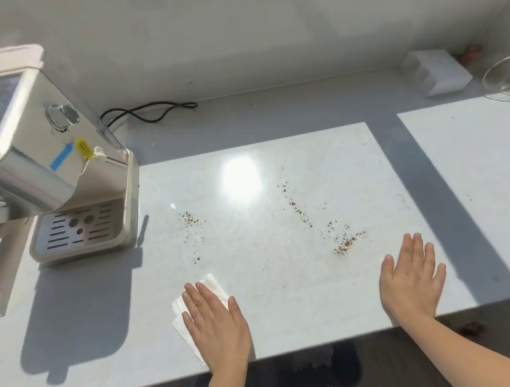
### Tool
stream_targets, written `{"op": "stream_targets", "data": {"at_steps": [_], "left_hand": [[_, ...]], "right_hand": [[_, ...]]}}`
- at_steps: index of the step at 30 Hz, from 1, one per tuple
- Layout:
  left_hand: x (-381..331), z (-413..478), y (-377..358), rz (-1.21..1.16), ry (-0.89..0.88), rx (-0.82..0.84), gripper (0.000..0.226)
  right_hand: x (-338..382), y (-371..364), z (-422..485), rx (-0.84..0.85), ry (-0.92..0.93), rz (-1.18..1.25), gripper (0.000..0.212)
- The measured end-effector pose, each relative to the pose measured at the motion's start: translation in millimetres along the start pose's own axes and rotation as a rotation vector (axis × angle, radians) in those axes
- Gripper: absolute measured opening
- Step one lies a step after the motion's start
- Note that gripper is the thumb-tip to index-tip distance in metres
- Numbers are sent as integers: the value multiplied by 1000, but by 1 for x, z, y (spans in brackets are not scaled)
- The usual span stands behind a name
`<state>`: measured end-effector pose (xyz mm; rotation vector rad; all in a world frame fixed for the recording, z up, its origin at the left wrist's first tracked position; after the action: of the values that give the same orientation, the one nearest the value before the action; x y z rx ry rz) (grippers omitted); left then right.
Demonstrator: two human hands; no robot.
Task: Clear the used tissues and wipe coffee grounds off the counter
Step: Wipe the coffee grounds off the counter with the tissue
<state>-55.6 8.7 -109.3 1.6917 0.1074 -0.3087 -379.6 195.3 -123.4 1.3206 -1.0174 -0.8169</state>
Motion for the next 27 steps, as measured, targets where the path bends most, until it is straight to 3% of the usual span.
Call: {"op": "stream_targets", "data": {"at_steps": [4, 8, 18, 23, 27], "left_hand": [[21, 41, 4, 31, 92, 13, 67], [40, 103, 21, 15, 199, -32, 65], [-42, 31, -18, 21, -153, 64, 64], [-13, 10, -11, -99, -272, 132, 57], [31, 28, 4, -44, -184, 51, 59]], "right_hand": [[0, 0, 0, -4, 0, 5, 66], [1, 1, 0, -13, 0, 34, 67], [1, 2, 0, -51, 12, 21, 66], [12, 11, 3, -37, 20, 84, 60], [25, 7, -15, 3, -105, 113, 60]]}}
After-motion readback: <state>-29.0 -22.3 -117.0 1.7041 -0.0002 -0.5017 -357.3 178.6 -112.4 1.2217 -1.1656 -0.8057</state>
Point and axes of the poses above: each hand's wrist, its own z-axis towards the middle knuckle, its own y-axis out of the back of the hand, x = y × z, the point moved 8 cm from there along z, towards the middle knuckle, and after that the axes turned 1 degree about -x, right-handed, at the moved point
